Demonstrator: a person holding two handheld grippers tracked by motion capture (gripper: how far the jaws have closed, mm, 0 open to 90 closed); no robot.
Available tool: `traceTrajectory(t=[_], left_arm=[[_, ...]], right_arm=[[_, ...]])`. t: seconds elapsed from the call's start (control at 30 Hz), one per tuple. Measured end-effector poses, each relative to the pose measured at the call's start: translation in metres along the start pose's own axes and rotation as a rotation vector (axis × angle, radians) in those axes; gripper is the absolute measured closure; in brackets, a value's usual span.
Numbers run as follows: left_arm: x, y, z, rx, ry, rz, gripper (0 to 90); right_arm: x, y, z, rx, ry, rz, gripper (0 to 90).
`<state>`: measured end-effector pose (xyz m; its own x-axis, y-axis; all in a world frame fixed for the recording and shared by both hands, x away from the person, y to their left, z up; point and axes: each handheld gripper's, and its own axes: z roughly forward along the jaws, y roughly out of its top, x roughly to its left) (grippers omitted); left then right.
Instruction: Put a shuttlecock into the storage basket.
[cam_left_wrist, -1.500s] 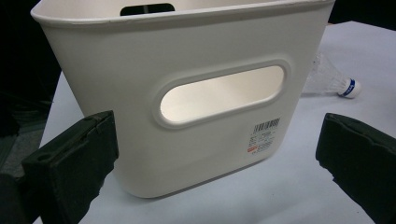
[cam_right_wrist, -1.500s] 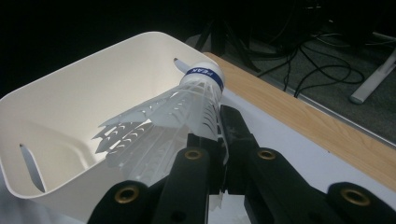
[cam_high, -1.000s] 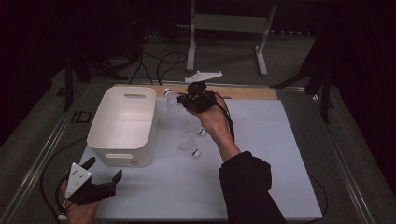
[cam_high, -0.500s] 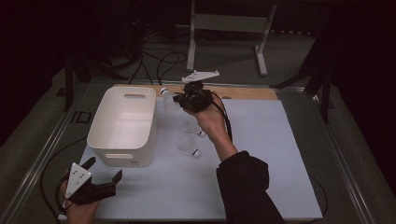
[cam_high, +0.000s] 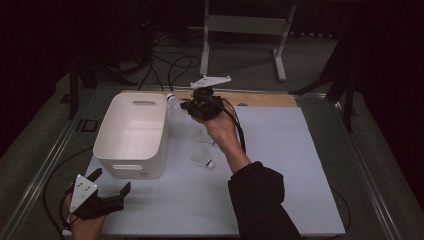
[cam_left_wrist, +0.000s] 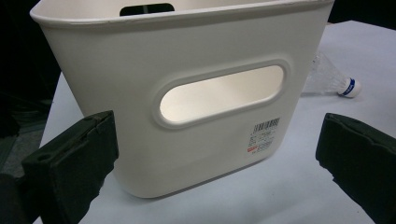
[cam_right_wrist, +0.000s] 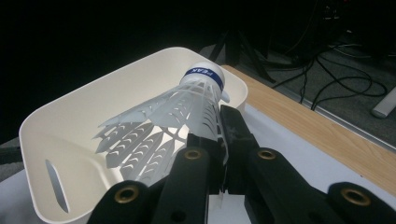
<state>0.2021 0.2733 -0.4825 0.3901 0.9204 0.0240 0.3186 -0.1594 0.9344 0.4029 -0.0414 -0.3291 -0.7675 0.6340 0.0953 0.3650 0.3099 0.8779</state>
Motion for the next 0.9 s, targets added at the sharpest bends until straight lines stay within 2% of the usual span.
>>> traceTrajectory(t=[0.9], left_arm=[[0.000, 0.000, 0.000, 0.000, 0.000, -0.001, 0.1]], right_arm=[[0.014, 0.006, 0.010, -0.004, 0.023, -0.015, 88.6]])
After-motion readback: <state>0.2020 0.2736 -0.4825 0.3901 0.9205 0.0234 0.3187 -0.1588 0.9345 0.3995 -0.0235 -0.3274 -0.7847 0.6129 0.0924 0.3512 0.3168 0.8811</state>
